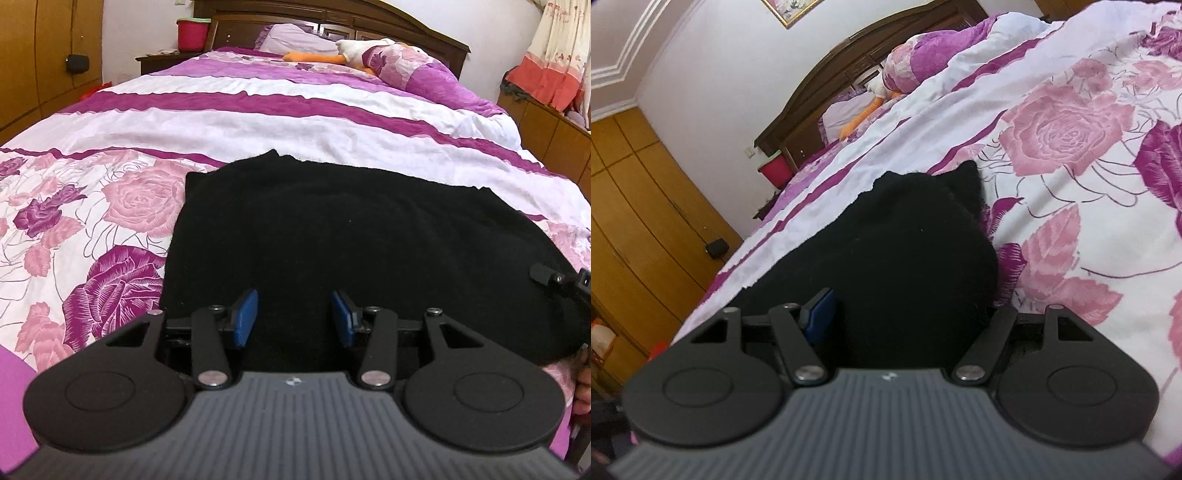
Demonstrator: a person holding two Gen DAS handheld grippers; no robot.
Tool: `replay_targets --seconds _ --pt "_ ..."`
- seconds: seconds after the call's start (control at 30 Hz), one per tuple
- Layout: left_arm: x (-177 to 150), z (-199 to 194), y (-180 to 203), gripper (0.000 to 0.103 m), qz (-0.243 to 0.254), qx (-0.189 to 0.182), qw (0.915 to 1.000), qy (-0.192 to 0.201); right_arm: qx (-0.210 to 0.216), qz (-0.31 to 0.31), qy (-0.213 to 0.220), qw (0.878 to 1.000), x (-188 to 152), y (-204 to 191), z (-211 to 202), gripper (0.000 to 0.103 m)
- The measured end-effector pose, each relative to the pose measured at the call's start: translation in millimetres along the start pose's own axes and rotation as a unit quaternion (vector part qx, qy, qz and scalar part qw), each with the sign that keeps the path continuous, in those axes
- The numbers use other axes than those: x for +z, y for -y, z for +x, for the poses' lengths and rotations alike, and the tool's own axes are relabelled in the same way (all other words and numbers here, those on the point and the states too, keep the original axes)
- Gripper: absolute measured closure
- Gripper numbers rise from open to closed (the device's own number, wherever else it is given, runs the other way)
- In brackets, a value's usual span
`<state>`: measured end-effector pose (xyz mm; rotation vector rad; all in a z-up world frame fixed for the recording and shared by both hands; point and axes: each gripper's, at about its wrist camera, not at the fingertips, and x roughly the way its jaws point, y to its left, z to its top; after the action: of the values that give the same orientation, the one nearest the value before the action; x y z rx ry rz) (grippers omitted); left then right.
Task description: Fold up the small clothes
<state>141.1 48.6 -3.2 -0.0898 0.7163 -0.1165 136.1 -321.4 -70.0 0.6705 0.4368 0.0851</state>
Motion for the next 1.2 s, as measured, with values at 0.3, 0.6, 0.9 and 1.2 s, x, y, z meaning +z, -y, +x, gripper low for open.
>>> replay_targets --seconds 0.3,0.6,0.9,1.2 --pt "0.8 2.1 0.0 0.051 0.004 0.002 1.0 -0.001 0.023 0.049 -0.019 0.998 9.0 8.7 10.2 0.071" --pt "5.7 -6.7 -5.1 0.051 0.006 -0.012 0.9999 -0.003 0.033 0.071 -0.018 0.997 20.9 -4.3 -4.3 0.082" --pt "19.4 -31.0 -27.5 0.051 0.0 0.011 0.9999 0.012 0.011 0.014 -0.008 1.0 35.3 -46.7 -14.1 0.083" --pt "31.6 -40.6 -57.0 0.051 0.008 -0.009 0.9997 0.019 -0.015 -0.059 -0.006 0.998 43.7 -100.1 -13.4 0.083"
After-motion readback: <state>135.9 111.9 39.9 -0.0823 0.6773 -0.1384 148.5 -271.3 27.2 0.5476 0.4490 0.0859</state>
